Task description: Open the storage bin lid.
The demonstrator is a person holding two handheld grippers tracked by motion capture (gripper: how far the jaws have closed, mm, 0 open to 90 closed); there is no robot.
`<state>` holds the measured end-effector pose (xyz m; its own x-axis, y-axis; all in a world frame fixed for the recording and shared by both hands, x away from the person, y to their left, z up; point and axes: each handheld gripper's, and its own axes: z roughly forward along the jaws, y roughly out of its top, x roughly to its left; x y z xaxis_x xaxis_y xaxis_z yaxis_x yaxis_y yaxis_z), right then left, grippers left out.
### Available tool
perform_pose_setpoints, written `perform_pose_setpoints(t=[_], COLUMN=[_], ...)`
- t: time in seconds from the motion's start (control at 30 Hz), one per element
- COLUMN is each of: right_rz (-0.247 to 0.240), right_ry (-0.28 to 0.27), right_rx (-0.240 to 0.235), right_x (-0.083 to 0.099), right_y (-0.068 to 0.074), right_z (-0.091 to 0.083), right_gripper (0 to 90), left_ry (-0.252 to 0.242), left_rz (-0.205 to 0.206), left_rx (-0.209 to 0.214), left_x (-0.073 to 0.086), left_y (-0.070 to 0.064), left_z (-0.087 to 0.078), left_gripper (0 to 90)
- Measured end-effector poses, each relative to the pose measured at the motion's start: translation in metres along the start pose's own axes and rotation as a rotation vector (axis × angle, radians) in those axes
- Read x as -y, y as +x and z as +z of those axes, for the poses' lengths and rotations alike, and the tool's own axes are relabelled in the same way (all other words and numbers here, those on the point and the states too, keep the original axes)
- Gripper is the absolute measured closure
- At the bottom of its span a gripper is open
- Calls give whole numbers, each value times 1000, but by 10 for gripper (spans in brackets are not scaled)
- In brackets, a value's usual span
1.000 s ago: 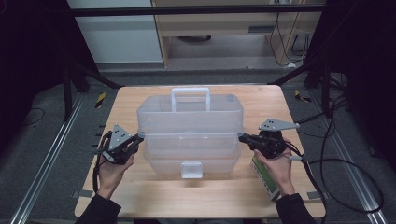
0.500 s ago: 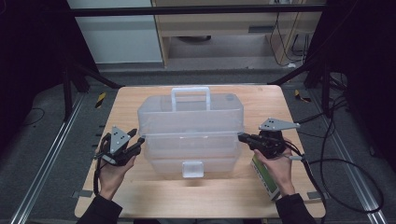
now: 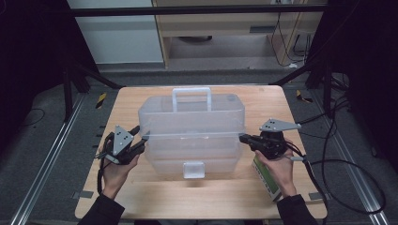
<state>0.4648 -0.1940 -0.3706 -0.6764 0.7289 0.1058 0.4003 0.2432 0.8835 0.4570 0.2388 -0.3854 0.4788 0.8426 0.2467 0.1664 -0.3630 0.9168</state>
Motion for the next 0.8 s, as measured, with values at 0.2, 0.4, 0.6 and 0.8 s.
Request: perform_pose_setpoints(t=[0.2,0.4,0.6,0.8], right_rz=[0,-15,-16,13], right_ry=[0,26,92,128], right_rx=[3,29,92,121], right_x=[0,1,10,18], right_y=[0,1,-1,-5], right_z=[-1,0,3,8], right_gripper=[899,848,752,704], left_ry=[0,6,14,20], left_rz=[3,3,-16,-36], left_rx=[-24,-51,-64,-74], left_x=[-3,-5,-9,-15], left_y=[0,-2,-1,1], left_z=[0,0,0,2], left_gripper=[613,644,662,680])
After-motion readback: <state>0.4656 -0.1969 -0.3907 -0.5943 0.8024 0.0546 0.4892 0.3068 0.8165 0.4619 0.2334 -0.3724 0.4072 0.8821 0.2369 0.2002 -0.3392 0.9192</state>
